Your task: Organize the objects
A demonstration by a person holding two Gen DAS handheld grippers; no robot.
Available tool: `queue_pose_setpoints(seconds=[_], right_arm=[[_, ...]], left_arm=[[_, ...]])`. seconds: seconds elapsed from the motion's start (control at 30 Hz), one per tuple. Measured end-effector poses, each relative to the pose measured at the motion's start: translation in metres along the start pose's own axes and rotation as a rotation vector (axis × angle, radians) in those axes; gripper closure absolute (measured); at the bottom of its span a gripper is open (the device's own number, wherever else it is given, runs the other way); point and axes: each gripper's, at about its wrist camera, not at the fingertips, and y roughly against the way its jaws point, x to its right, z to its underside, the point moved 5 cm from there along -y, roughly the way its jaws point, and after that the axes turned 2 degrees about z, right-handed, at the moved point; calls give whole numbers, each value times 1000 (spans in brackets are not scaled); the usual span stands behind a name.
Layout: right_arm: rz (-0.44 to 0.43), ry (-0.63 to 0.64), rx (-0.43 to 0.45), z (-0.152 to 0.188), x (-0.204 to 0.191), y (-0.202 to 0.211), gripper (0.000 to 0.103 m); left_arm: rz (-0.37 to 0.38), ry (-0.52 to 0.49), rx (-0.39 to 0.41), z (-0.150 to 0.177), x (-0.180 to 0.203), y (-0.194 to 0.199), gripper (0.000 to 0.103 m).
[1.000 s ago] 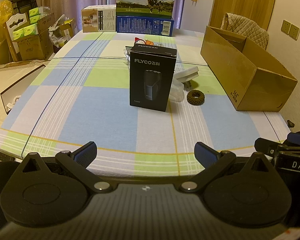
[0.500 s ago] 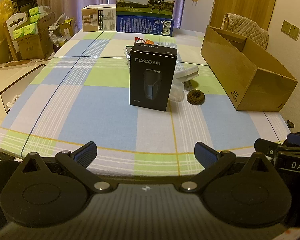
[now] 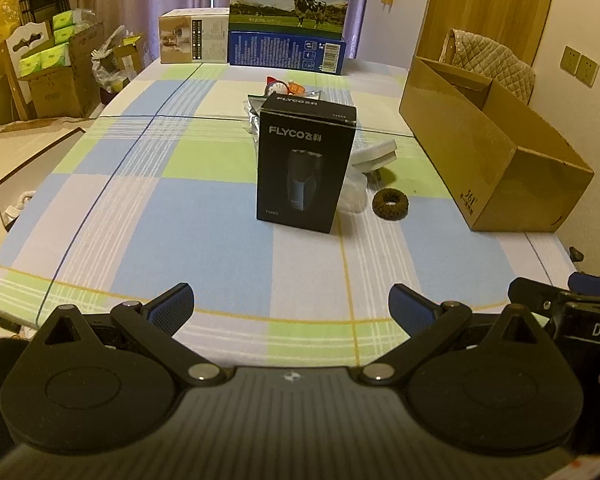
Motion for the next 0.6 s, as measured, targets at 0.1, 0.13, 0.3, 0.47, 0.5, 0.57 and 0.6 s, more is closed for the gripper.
queue_pose_setpoints(seconds=[0.1, 0.13, 0.3, 0.47, 0.5, 0.57, 0.6], right_arm=[[-3, 16, -2, -6, -4, -7, 3], [-5, 18, -7, -7, -5, -11, 3], [-22, 18, -42, -10, -7, -32, 6], [-40, 46, -79, -14, -11, -56, 21], [-38, 52, -81, -15, -11, -61, 21], [-43, 53, -90, -17, -10, -70, 22], [-48, 54, -92, -18, -9, -74, 23]], left_arm=[[6, 0, 11, -8, -3, -6, 1], [10, -2, 18, -10, -3, -8, 1], [9, -36, 59, -25, -6, -23, 1], [37, -47, 79, -37, -10, -45, 1], [44, -52, 80, -39, -9, -49, 1], [53, -70, 82, -44, -8, -58, 2], [54, -79, 87, -46, -8, -62, 2]])
